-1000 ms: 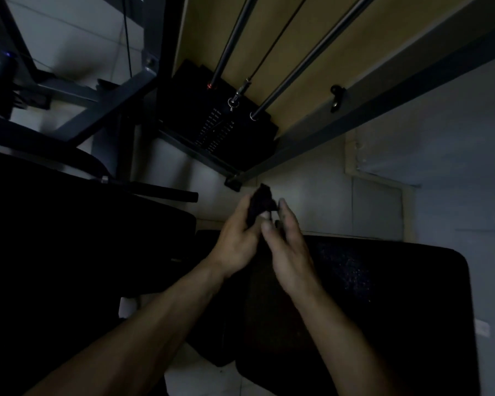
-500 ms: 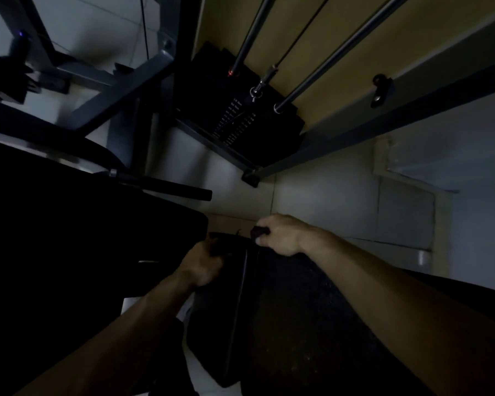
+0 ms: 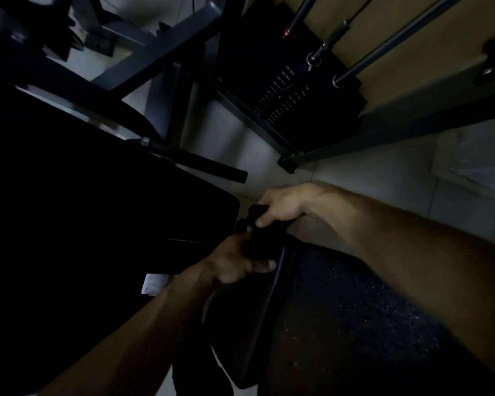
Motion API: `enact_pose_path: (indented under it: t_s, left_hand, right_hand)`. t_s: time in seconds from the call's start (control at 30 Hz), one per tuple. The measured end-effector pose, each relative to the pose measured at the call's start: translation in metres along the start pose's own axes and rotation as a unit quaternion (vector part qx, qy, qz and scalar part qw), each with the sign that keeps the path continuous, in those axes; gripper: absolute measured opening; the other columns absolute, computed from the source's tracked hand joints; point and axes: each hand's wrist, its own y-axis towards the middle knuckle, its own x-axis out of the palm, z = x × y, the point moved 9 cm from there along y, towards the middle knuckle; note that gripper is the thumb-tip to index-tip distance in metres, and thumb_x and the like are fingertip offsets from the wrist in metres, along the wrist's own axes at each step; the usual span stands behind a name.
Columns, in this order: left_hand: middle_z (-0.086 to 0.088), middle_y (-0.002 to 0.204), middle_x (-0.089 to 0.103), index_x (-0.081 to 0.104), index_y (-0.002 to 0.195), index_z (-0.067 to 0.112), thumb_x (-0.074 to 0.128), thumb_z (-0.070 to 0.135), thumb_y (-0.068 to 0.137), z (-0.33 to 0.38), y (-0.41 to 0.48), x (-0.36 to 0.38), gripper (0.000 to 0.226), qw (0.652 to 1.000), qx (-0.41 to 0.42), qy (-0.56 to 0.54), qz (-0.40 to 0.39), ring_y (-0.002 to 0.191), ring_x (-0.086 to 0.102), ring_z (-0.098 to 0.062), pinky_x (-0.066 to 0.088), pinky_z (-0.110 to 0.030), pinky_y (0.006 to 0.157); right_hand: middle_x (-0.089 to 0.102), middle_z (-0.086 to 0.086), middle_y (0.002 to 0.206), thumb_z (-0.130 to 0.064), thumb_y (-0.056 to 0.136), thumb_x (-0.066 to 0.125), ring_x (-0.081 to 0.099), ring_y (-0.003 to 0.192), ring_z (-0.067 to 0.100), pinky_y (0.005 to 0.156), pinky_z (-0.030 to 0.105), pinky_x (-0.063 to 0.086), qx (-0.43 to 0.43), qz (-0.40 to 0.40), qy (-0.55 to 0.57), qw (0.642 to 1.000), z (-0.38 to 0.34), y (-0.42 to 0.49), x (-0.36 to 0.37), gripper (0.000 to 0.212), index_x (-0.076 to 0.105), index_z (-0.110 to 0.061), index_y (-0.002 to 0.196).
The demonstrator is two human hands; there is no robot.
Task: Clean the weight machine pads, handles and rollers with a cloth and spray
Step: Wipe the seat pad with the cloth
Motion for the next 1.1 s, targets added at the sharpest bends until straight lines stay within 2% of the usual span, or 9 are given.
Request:
enact_pose_path:
  t_s: [0.1,0.2,0.3,0.47,0.67,0.77,0.9,1.0,1.1]
  left_hand:
    - [0.030,0.128,0.049,0.051,0.146,0.022,0.088,0.020,0.080,0.005,-0.001,0.001,0.076,1.000,-0.004,-0.010,0.014,0.127,0.045,0.002,0.042,-0.005,0.091]
    - [0.024,0.119,0.063,0.061,0.131,0.028,0.091,0.023,0.076,-0.002,0.003,0.002,0.063,0.999,-0.010,-0.033,0.019,0.113,0.060,0.004,0.047,-0.007,0.090]
    - [0.011,0.133,0.066,0.061,0.139,0.026,0.092,0.053,0.063,-0.009,0.005,0.002,0.086,0.999,0.004,-0.028,0.025,0.124,0.061,-0.009,0.048,-0.032,0.110]
    - [0.012,0.141,0.058,0.052,0.148,0.028,0.092,0.049,0.068,-0.009,-0.003,0.001,0.092,0.998,0.027,-0.021,0.059,0.129,0.054,-0.008,0.041,-0.031,0.115]
    - [0.016,0.119,0.061,0.057,0.140,0.021,0.087,0.026,0.081,-0.032,-0.029,0.007,0.066,0.996,0.017,0.002,0.082,0.116,0.059,-0.006,0.040,-0.001,0.081]
    - [0.015,0.123,0.063,0.055,0.142,0.027,0.088,0.051,0.073,-0.052,-0.043,0.013,0.080,0.995,-0.015,0.009,0.100,0.112,0.060,-0.004,0.046,-0.013,0.089]
    - [0.014,0.132,0.062,0.052,0.142,0.036,0.080,0.075,0.060,-0.082,-0.053,0.017,0.095,0.993,-0.049,0.014,0.105,0.116,0.060,-0.009,0.053,-0.027,0.098]
    - [0.017,0.116,0.064,0.055,0.125,0.033,0.088,0.042,0.077,-0.096,-0.053,0.021,0.059,0.992,-0.035,-0.039,0.111,0.115,0.061,-0.012,0.049,-0.010,0.078]
    - [0.014,0.104,0.074,0.067,0.110,0.027,0.088,0.005,0.077,-0.110,-0.054,0.015,0.045,0.991,0.022,-0.054,0.118,0.115,0.067,-0.022,0.057,-0.022,0.086]
  right_hand:
    - [0.067,-0.009,0.092,-0.026,0.095,0.074,0.063,0.083,0.009,0.065,0.020,0.049,-0.004,-0.032,-0.026,0.999,0.012,-0.032,-0.013,0.027,0.071,-0.017,0.120]
    - [0.066,-0.007,0.095,-0.029,0.096,0.072,0.062,0.089,0.013,0.072,0.024,0.045,-0.015,0.029,-0.024,0.999,0.000,-0.019,-0.008,0.029,0.070,-0.018,0.122]
    - [0.064,-0.003,0.105,-0.031,0.097,0.071,0.061,0.097,0.017,0.065,0.024,0.041,-0.020,0.105,0.046,0.993,-0.017,0.009,0.004,0.034,0.069,-0.017,0.127]
    - [0.063,-0.008,0.098,-0.029,0.093,0.074,0.061,0.093,0.015,0.062,0.024,0.041,-0.054,0.073,-0.078,0.993,-0.029,-0.045,0.014,0.032,0.068,-0.025,0.124]
    - [0.061,-0.003,0.121,-0.015,0.093,0.069,0.061,0.103,0.017,0.089,0.040,0.056,-0.101,0.166,-0.190,0.962,-0.044,-0.108,0.036,0.042,0.064,-0.028,0.132]
    - [0.048,0.001,0.126,-0.024,0.097,0.064,0.056,0.108,0.023,0.091,0.042,0.052,-0.126,0.234,-0.202,0.943,-0.050,-0.096,0.040,0.039,0.061,-0.020,0.135]
    - [0.045,0.017,0.148,-0.028,0.097,0.059,0.039,0.142,0.035,0.125,0.044,0.021,-0.050,0.256,-0.306,0.916,-0.037,-0.063,0.074,0.044,0.054,-0.010,0.137]
    - [0.026,0.025,0.163,-0.033,0.093,0.068,0.021,0.154,0.037,0.129,0.047,0.006,0.005,0.245,-0.338,0.909,-0.047,-0.052,0.098,0.069,0.040,-0.005,0.150]
    - [0.021,0.019,0.167,-0.044,0.100,0.058,0.014,0.157,0.033,0.129,0.046,0.002,-0.043,0.195,-0.368,0.908,-0.069,-0.039,0.136,0.068,0.038,-0.007,0.154]
